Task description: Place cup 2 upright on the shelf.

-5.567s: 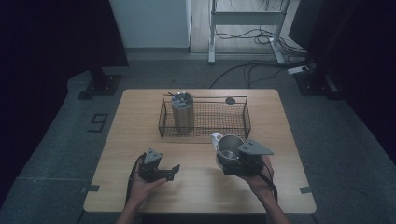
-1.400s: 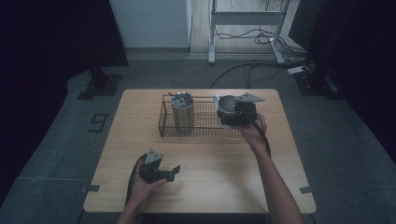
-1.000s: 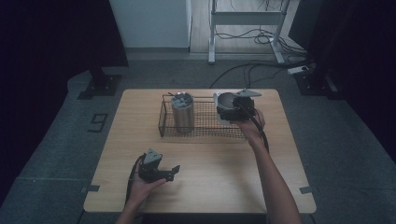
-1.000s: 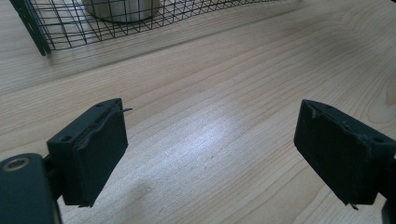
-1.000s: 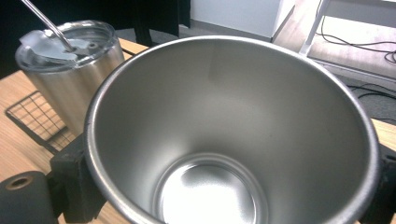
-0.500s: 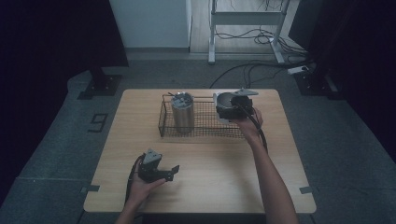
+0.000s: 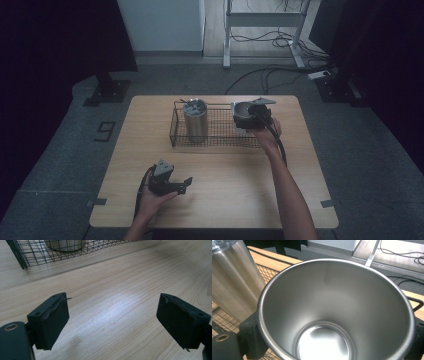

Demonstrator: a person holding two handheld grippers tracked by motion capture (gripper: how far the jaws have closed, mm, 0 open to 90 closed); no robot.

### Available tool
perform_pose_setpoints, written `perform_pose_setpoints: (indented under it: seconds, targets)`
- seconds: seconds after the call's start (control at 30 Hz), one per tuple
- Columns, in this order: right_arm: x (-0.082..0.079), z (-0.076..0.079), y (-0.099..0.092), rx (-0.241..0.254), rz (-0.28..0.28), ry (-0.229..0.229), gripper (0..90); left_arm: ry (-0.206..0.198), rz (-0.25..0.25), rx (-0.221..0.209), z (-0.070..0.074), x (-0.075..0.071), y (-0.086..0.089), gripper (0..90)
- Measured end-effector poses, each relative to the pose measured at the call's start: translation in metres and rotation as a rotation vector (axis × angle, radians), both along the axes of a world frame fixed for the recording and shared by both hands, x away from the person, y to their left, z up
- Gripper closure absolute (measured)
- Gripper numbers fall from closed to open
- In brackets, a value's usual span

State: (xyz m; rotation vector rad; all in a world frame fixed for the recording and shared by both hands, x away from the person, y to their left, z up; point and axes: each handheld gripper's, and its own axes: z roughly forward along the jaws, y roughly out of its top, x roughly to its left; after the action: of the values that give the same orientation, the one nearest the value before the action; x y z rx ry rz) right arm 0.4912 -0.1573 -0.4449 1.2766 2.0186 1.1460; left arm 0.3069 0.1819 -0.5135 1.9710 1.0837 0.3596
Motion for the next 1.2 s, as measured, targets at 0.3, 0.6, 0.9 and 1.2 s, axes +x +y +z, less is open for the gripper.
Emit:
perform_pose_setpoints:
  seconds: [0.3,0.6,0.9,1.2]
  targets:
    - [0.005,-0.010,0.003,-0.039,-0.005,0.029,7.4,0.001,0.001,0.000,0.000,0.000,0.000,11.1]
    - [0.010,-0.022,0.006,-0.054,-0.011,0.069,7.4,-0.001,-0.001,-0.001,0.000,0.000,0.000,11.2]
    - [0.010,-0.037,0.005,-0.076,-0.020,0.098,7.4,0.002,-0.004,0.003,-0.001,0.000,-0.002,11.2]
    - [0.011,-0.038,0.006,-0.091,-0.020,0.108,7.4,0.001,-0.009,0.007,-0.001,0.000,-0.003,11.2]
